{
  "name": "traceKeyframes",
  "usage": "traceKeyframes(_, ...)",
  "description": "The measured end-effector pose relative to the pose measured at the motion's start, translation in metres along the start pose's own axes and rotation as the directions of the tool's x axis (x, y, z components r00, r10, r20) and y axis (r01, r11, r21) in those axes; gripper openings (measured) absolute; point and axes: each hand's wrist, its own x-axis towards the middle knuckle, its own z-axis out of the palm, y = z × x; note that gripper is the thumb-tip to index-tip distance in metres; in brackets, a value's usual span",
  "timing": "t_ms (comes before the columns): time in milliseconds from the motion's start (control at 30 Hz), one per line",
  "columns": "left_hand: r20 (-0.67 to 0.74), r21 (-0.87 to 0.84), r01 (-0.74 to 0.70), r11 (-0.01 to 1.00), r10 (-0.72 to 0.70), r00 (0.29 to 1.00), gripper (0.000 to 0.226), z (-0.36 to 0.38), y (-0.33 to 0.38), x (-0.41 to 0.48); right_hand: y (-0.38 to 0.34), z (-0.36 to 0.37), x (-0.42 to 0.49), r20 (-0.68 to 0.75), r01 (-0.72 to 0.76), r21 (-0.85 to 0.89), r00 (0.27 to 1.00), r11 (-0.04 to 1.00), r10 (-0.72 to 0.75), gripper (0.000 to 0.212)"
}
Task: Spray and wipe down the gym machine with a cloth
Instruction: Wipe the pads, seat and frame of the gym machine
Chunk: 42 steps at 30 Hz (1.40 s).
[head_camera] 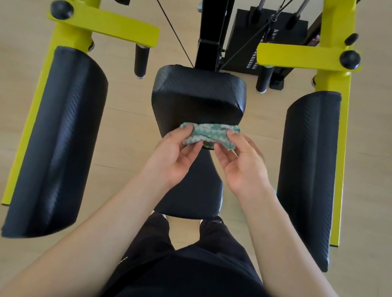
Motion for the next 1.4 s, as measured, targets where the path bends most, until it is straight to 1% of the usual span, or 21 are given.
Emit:
traceKeyframes(67,-0.001,0.01,0.01,1.0,-0.01,1.0,0.024,-0.003,-0.002,0.005,0.01,-0.002,0.01,-0.05,-0.006,0.016,0.999,1.0,0.007,0.02)
traceKeyframes(133,-0.037,0.014,0.05,0.999,-0.049,0.998,0.022,-0.007,-0.007,0.014,0.025,-0.006,0.025,-0.095,-0.05,0.008,0.994,0.999,0.051,0.021)
traceKeyframes(233,-0.113,0.024,0.122,0.992,-0.118,0.987,0.006,-0.017,-0.014,0.031,0.044,-0.013,0.047,-0.154,-0.125,0.019,0.98,0.992,0.126,0.023)
traceKeyframes(300,-0.149,0.026,0.136,0.99,-0.131,0.98,0.01,-0.022,-0.017,0.041,0.053,-0.013,0.056,-0.192,-0.146,0.034,0.97,0.989,0.15,0.023)
traceKeyframes(367,-0.191,0.036,0.141,0.989,-0.132,0.973,0.015,-0.024,-0.019,0.046,0.057,-0.012,0.06,-0.235,-0.167,0.015,0.958,0.986,0.166,0.025)
traceKeyframes(433,-0.193,0.024,0.152,0.988,-0.145,0.97,0.023,-0.026,-0.021,0.047,0.059,-0.011,0.062,-0.284,-0.183,-0.009,0.943,0.983,0.173,0.028)
traceKeyframes(467,-0.178,0.016,0.151,0.988,-0.146,0.973,0.02,-0.026,-0.021,0.047,0.059,-0.01,0.06,-0.293,-0.186,-0.014,0.94,0.982,0.174,0.029)
traceKeyframes(533,-0.176,-0.017,0.158,0.987,-0.159,0.971,0.012,-0.025,-0.019,0.04,0.055,-0.006,0.053,-0.232,-0.199,0.061,0.95,0.978,0.208,0.032)
traceKeyframes(600,-0.152,-0.061,0.131,0.99,-0.139,0.979,0.008,-0.023,-0.014,0.031,0.049,-0.002,0.043,-0.19,-0.193,0.104,0.959,0.976,0.21,0.03)
traceKeyframes(633,-0.134,-0.072,0.116,0.991,-0.124,0.983,0.007,-0.02,-0.011,0.026,0.046,-0.001,0.04,-0.186,-0.171,0.117,0.964,0.978,0.19,0.026)
traceKeyframes(733,-0.081,-0.087,0.069,0.994,-0.076,0.994,0.006,-0.004,0.004,0.001,0.031,0.014,0.02,-0.112,-0.158,0.156,0.978,0.975,0.176,0.015)
traceKeyframes(867,0.015,-0.132,0.001,0.991,0.001,1.0,0.003,0.021,0.024,-0.034,0.004,0.044,-0.023,-0.054,-0.095,0.209,0.993,0.973,0.109,0.018)
traceKeyframes(933,0.062,-0.149,-0.036,0.988,0.046,0.997,0.007,0.031,0.033,-0.046,-0.007,0.06,-0.044,-0.038,-0.045,0.216,0.998,0.975,0.054,0.021)
traceKeyframes(1033,0.104,-0.17,-0.13,0.977,0.149,0.983,0.021,0.039,0.045,-0.054,-0.013,0.079,-0.059,-0.002,0.022,0.233,1.0,0.972,-0.022,0.023)
traceKeyframes(1100,0.104,-0.167,-0.196,0.966,0.214,0.971,0.028,0.038,0.052,-0.052,-0.007,0.086,-0.058,-0.003,0.054,0.223,0.999,0.973,-0.054,0.028)
traceKeyframes(1167,0.094,-0.138,-0.228,0.964,0.241,0.966,0.029,0.033,0.054,-0.049,0.004,0.088,-0.053,-0.003,0.071,0.214,0.997,0.974,-0.072,0.033)
traceKeyframes(1267,0.061,-0.116,-0.23,0.966,0.238,0.969,0.018,0.016,0.051,-0.04,0.023,0.084,-0.043,-0.017,0.052,0.187,0.999,0.981,-0.05,0.036)
traceKeyframes(1300,0.041,-0.116,-0.225,0.967,0.231,0.972,0.014,0.009,0.049,-0.036,0.029,0.082,-0.038,-0.041,0.037,0.183,0.999,0.982,-0.031,0.036)
traceKeyframes(1400,-0.054,-0.091,-0.214,0.972,0.21,0.976,0.013,-0.014,0.042,-0.02,0.051,0.071,-0.017,-0.118,-0.003,0.211,0.993,0.978,0.028,0.036)
